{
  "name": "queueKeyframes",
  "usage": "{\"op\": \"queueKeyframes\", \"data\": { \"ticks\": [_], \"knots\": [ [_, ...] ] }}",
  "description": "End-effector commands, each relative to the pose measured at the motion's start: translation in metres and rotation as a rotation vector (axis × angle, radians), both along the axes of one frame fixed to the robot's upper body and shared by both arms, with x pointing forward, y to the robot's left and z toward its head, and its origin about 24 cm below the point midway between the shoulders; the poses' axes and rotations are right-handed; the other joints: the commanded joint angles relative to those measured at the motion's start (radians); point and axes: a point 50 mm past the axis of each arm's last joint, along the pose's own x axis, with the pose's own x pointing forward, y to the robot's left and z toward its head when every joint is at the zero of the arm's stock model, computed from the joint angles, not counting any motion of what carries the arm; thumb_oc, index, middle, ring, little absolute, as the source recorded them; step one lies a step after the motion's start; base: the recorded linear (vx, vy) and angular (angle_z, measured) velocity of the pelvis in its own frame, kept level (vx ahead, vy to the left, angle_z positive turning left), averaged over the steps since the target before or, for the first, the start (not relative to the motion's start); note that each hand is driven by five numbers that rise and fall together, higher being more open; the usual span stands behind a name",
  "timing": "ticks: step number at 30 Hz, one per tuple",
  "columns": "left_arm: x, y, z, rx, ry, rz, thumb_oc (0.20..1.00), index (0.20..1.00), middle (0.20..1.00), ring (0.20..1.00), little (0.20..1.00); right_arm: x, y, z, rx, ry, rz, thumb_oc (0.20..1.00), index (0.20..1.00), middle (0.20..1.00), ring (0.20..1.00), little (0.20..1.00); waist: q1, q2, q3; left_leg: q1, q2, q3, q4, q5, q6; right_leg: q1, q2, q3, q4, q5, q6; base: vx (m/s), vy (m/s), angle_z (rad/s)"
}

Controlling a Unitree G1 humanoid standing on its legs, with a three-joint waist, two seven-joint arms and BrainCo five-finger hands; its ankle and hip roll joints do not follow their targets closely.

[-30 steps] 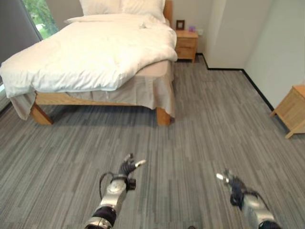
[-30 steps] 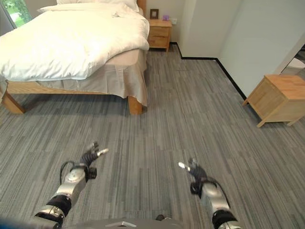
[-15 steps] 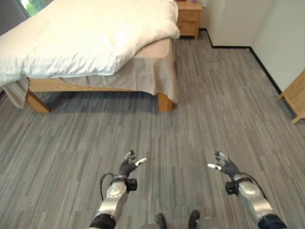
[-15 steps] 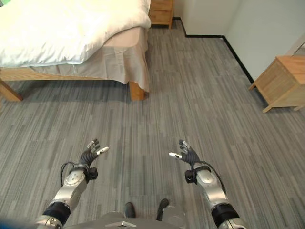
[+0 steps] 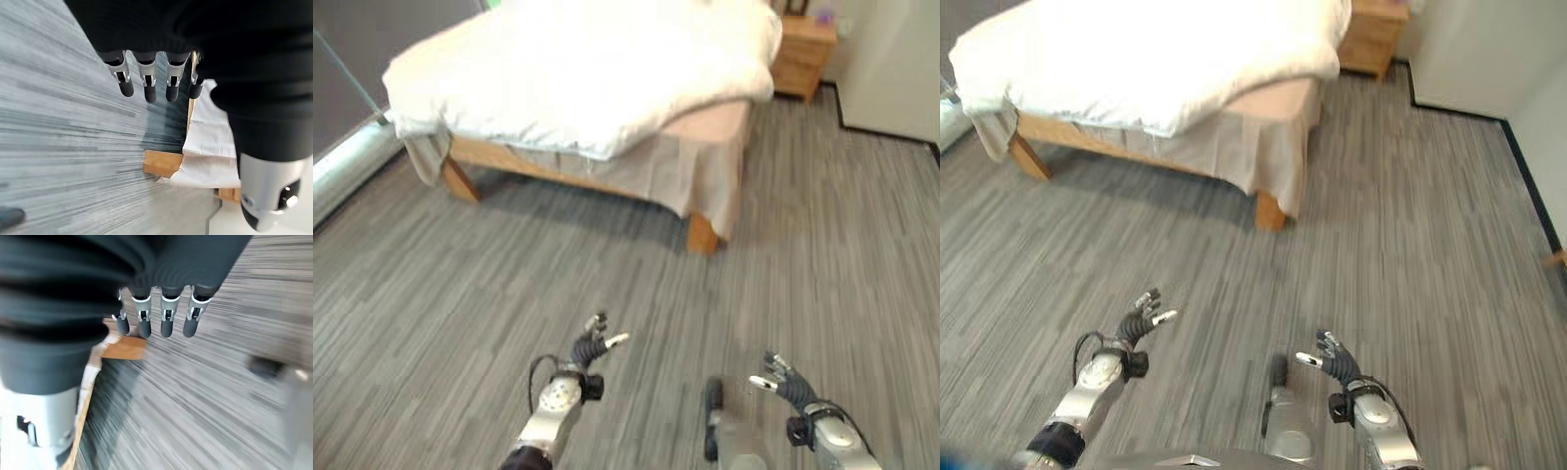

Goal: Making the bed.

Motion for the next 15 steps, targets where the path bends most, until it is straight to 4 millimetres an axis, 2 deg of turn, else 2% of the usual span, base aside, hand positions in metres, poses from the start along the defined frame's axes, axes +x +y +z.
{"op": "queueKeyframes", "data": {
  "ticks": [1,2,3,4,5,6,7,8,9,10,11,12,13,14,15],
  "knots": [
    [0.028,-0.006,0.032,-0.038,-0.142,-0.072,1.000,1.000,1.000,1.000,1.000,0.020,-0.004,0.028,0.035,-0.161,-0.016,1.000,1.000,1.000,1.000,1.000,0.017,-0.036,0.029,0.019,0.113,0.126,0.098,0.452,-0.011,0.113,0.027,0.014,-0.130,0.055,0.025,0.42,-0.548,0.01],
    [0.028,-0.009,0.031,-0.037,-0.135,-0.086,1.000,1.000,1.000,1.000,1.000,0.019,-0.010,0.029,0.001,-0.155,-0.019,1.000,1.000,1.000,1.000,1.000,0.036,-0.048,0.044,-0.052,0.101,0.152,0.156,0.410,-0.009,0.156,0.031,0.006,-0.147,0.028,0.014,0.41,-0.407,-0.29],
    [0.031,-0.013,0.034,-0.035,-0.148,-0.109,1.000,1.000,1.000,1.000,1.000,0.021,-0.017,0.032,-0.034,-0.161,-0.023,1.000,1.000,1.000,1.000,1.000,0.056,-0.047,0.058,-0.144,0.099,0.153,0.182,0.383,-0.010,0.200,0.038,0.005,-0.159,0.010,0.012,0.43,-0.295,-0.12],
    [0.032,-0.016,0.035,-0.039,-0.151,-0.116,1.000,1.000,1.000,1.000,1.000,0.023,-0.022,0.035,-0.058,-0.165,-0.032,1.000,1.000,1.000,1.000,1.000,0.069,-0.050,0.062,-0.206,0.091,0.167,0.143,0.365,-0.010,0.233,0.038,0.004,-0.167,-0.003,0.013,0.61,-0.230,-0.03],
    [0.030,-0.019,0.030,-0.073,-0.135,-0.105,1.000,1.000,1.000,1.000,1.000,0.029,-0.026,0.043,-0.069,-0.205,-0.039,1.000,1.000,1.000,1.000,1.000,0.088,-0.046,0.056,-0.271,0.074,0.182,0.025,0.360,-0.018,0.282,0.040,-0.001,-0.180,-0.031,0.018,0.47,-0.125,0.11],
    [0.030,-0.019,0.030,-0.073,-0.135,-0.105,1.000,1.000,1.000,1.000,1.000,0.028,-0.026,0.043,-0.069,-0.205,-0.040,1.000,1.000,1.000,1.000,1.000,0.087,-0.049,0.054,-0.270,0.069,0.185,0.017,0.366,-0.016,0.279,0.036,-0.001,-0.180,-0.030,0.018,0.74,-0.090,0.24],
    [0.023,-0.019,0.024,-0.066,-0.115,-0.114,1.000,1.000,1.000,1.000,1.000,0.033,-0.026,0.051,-0.082,-0.248,-0.026,1.000,1.000,1.000,1.000,1.000,0.117,-0.031,0.036,-0.296,0.013,0.235,-0.291,0.395,-0.006,0.328,0.062,-0.003,-0.189,-0.057,0.033,0.43,-0.019,0.25],
    [0.023,-0.019,0.024,-0.066,-0.114,-0.114,1.000,1.000,1.000,1.000,1.000,0.033,-0.027,0.051,-0.082,-0.248,-0.027,1.000,1.000,1.000,1.000,1.000,0.118,-0.036,0.037,-0.286,0.007,0.240,-0.307,0.403,-0.005,0.330,0.056,-0.002,-0.189,-0.057,0.035,0.59,-0.024,0.06],
    [0.022,-0.019,0.023,-0.055,-0.112,-0.124,1.000,1.000,1.000,1.000,1.000,0.034,-0.026,0.051,-0.090,-0.250,-0.021,1.000,1.000,1.000,1.000,1.000,0.130,-0.033,0.026,-0.276,-0.032,0.242,-0.413,0.411,0.004,0.346,0.069,0.004,-0.192,-0.068,0.041,0.43,-0.007,-0.42],
    [0.018,-0.014,0.023,-0.034,-0.113,-0.123,1.000,1.000,1.000,1.000,1.000,0.038,-0.023,0.054,-0.083,-0.266,-0.013,1.000,1.000,1.000,1.000,1.000,0.151,-0.018,0.011,-0.280,-0.063,0.247,-0.566,0.453,-0.005,0.376,0.103,0.016,-0.192,-0.092,0.047,0.58,-0.025,-0.56],
    [0.017,-0.013,0.024,-0.037,-0.116,-0.121,1.000,1.000,1.000,1.000,1.000,0.040,-0.020,0.055,-0.071,-0.276,-0.011,1.000,1.000,1.000,1.000,1.000,0.162,-0.017,0.001,-0.260,-0.074,0.259,-0.620,0.465,-0.002,0.399,0.114,0.028,-0.192,-0.103,0.046,0.67,-0.036,-0.49],
    [0.018,-0.012,0.026,-0.030,-0.126,-0.119,1.000,1.000,1.000,1.000,1.000,0.045,-0.018,0.058,-0.044,-0.296,-0.024,1.000,1.000,1.000,1.000,1.000,0.151,-0.014,-0.013,-0.263,-0.075,0.327,-0.659,0.465,-0.014,0.429,0.131,0.023,-0.192,-0.128,0.051,0.55,-0.049,-0.48],
    [0.017,-0.009,0.026,-0.030,-0.125,-0.115,1.000,1.000,1.000,1.000,1.000,0.047,-0.017,0.059,-0.039,-0.300,-0.019,1.000,1.000,1.000,1.000,1.000,0.162,-0.023,-0.019,-0.238,-0.085,0.359,-0.657,0.459,0.002,0.450,0.125,0.035,-0.192,-0.131,0.057,0.53,-0.041,-0.34],
    [0.015,-0.002,0.029,-0.034,-0.142,-0.099,1.000,1.000,1.000,1.000,1.000,0.051,-0.009,0.063,-0.023,-0.317,0.014,1.000,1.000,1.000,1.000,1.000,0.171,-0.025,-0.030,-0.210,-0.087,0.379,-0.654,0.427,0.046,0.444,0.129,0.033,-0.166,-0.140,0.061,0.46,0.001,-0.28],
    [0.013,0.000,0.030,-0.031,-0.153,-0.096,1.000,1.000,1.000,1.000,1.000,0.053,0.002,0.060,-0.010,-0.317,0.051,1.000,1.000,1.000,1.000,1.000,0.183,-0.037,-0.043,-0.190,-0.103,0.388,-0.642,0.399,0.075,0.443,0.116,0.034,-0.102,-0.134,0.076,0.54,0.090,-0.46]
  ]
}}
